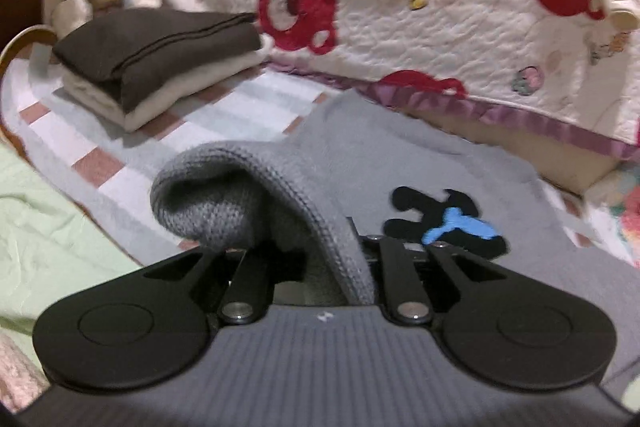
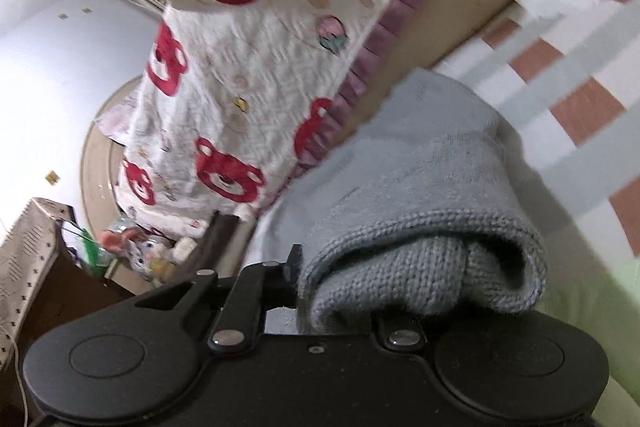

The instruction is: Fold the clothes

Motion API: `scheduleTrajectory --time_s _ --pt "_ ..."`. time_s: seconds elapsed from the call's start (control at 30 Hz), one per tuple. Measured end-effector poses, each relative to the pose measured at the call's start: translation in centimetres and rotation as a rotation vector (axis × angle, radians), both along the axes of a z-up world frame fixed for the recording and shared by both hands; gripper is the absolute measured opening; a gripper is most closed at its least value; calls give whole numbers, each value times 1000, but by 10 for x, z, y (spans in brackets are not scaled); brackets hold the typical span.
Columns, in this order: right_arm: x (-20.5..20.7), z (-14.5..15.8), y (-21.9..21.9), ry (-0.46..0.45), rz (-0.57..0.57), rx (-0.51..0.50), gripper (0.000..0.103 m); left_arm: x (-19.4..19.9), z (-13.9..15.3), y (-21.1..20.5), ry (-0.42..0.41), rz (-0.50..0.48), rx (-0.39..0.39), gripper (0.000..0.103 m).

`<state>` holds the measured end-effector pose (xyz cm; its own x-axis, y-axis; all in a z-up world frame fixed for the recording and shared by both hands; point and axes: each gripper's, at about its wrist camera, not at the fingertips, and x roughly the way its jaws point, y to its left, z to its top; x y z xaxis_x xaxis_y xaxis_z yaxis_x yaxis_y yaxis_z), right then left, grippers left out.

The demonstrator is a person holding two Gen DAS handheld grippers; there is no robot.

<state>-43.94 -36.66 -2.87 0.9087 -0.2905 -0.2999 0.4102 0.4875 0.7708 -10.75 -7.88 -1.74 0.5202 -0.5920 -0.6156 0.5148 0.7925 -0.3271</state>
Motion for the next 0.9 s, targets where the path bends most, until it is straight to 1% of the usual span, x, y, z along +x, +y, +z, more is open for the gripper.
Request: scheduleTrajectory --time_s 0.17,0.23,0.3,0.33,0.37,0.43,0.47,0.57,0.8,0.9 --pt "-9 22 19 2 42 -46 18 -16 32 11 -74 -43 -28 13" --pt "-25 27 37 -32 32 -31 18 -27 40 30 -78 -48 -42 13" --pt "-44 26 61 -67 35 -15 17 -40 45 51 -71 -60 -37 13" --pt "-51 24 72 -59 38 -13 17 -44 44 62 -48 -59 -30 13" --pt "-49 24 71 -40 38 -11 17 -46 41 72 -14 -54 -27 13" --pt "-38 26 61 -1 37 -4 17 -42 31 85 72 -40 -33 13" --pt "-33 27 56 19 36 -1 17 -37 26 86 99 -33 -36 13" --pt "-18 30 41 79 35 9 17 -16 15 74 125 -23 -35 13" --pt "17 37 7 217 30 33 17 59 5 -13 119 -63 41 13" --pt "53 47 -32 315 57 18 17 91 1 -50 116 -81 74 14"
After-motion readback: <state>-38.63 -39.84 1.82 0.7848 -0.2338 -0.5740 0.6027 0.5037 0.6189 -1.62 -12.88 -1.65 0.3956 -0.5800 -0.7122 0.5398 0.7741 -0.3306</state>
